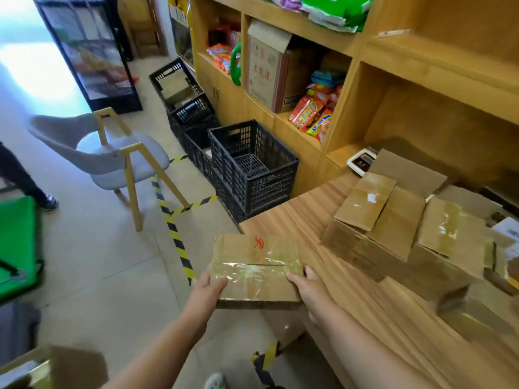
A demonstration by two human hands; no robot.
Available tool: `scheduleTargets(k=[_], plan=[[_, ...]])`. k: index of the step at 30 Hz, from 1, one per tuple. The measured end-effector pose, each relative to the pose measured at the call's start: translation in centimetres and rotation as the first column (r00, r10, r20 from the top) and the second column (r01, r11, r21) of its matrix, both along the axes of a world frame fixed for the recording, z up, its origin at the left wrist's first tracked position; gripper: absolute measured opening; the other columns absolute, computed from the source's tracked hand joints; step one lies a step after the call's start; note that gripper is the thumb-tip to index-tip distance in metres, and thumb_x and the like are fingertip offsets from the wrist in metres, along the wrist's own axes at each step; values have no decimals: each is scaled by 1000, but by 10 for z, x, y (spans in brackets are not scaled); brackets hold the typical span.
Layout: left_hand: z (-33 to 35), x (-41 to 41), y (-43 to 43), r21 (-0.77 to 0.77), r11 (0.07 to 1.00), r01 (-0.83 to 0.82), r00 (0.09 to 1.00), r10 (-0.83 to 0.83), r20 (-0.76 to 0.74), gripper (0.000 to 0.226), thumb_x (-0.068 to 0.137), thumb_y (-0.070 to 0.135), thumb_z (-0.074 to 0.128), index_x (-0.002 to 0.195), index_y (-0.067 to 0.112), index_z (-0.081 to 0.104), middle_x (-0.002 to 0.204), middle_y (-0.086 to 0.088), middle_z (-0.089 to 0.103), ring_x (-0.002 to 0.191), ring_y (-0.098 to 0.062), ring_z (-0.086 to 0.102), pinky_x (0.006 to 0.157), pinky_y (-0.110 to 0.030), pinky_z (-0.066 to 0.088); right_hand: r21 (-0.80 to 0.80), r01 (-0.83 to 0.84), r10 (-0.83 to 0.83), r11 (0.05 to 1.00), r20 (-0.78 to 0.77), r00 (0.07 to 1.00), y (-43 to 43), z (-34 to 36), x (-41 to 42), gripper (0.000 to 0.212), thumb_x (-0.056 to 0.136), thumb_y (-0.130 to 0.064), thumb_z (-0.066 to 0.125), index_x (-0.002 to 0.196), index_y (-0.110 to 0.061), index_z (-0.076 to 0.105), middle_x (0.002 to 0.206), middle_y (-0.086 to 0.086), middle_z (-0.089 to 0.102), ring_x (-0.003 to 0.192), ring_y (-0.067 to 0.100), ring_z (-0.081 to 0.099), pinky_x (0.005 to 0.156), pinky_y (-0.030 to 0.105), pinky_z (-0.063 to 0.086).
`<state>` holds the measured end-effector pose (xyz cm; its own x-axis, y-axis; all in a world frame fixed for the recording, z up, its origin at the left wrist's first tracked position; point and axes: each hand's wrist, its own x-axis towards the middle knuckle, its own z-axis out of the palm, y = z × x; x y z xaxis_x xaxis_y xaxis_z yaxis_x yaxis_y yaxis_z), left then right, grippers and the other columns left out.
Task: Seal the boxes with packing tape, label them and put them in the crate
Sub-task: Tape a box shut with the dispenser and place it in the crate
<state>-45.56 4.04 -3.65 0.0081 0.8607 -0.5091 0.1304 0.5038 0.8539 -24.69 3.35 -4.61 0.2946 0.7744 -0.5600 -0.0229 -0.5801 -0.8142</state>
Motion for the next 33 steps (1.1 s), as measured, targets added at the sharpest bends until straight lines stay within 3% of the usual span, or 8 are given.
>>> scheduleTargets(k=[2,5,10,16,21,25,31,33], plan=[[5,-30,33,-6,1000,6,1000,-6,-5,25,86,27,54,108,37,56,112,-2,46,109,-20,47,94,-34,40,27,-8,8,1000,9,1000,33,-1,-29,28,90,-18,62,117,-13,56,97,-4,64,86,13,62,72,27,51],[1,-71,79,-45,999,5,1000,-5,4,36,69,32,55,102,43,62,118,-9,55,105,-23,55,87,-34,44,52,-21,22,998,-17,1000,76,-1,-65,18,90,-14,63,107,-15,57,93,-4,65,82,11,61,71,23,49],[1,-103,135,-14,1000,-22,996,23,81,36,88,-4,45,100,28,57,96,2,61,86,-14,56,66,-24,42,60,-35,35,998,-7,999,133,-10,-100,27,90,-15,63,116,-11,59,100,1,67,86,13,62,72,24,48],[-15,-119,213,-49,998,-37,995,42,94,43,90,1,45,118,33,50,108,-1,59,96,-19,55,71,-28,46,57,-31,32,998,-17,999,214,-26,-109,18,92,-17,60,110,-17,59,93,-5,66,84,10,62,65,22,48],[-16,-130,300,-51,998,-30,997,34,69,40,92,4,44,120,33,48,106,1,58,94,-16,56,70,-26,46,20,-28,29,999,-61,998,305,-43,-118,23,92,-19,60,113,-13,58,98,3,67,88,19,64,75,34,53],[-9,-140,376,-69,997,-42,998,45,42,45,90,-1,44,120,32,50,106,1,60,94,-19,58,72,-27,47,-25,-50,46,998,-117,992,384,-52,-130,26,93,-22,59,118,-16,56,104,6,67,91,22,65,67,31,52],[5,-145,483,-38,998,-50,998,52,34,43,91,-1,45,118,33,46,106,7,57,91,-10,57,64,-18,43,-73,-105,99,992,-82,992,496,-51,-138,34,94,-29,57,125,-18,53,105,2,65,97,24,63,87,43,53],[4,-145,509,-47,997,-61,998,63,30,43,91,-1,45,115,34,45,107,6,58,92,-10,58,65,-19,43,-100,-100,90,990,-98,991,520,-50,-139,36,95,-29,55,129,-17,50,107,3,63,98,24,62,86,42,53]])
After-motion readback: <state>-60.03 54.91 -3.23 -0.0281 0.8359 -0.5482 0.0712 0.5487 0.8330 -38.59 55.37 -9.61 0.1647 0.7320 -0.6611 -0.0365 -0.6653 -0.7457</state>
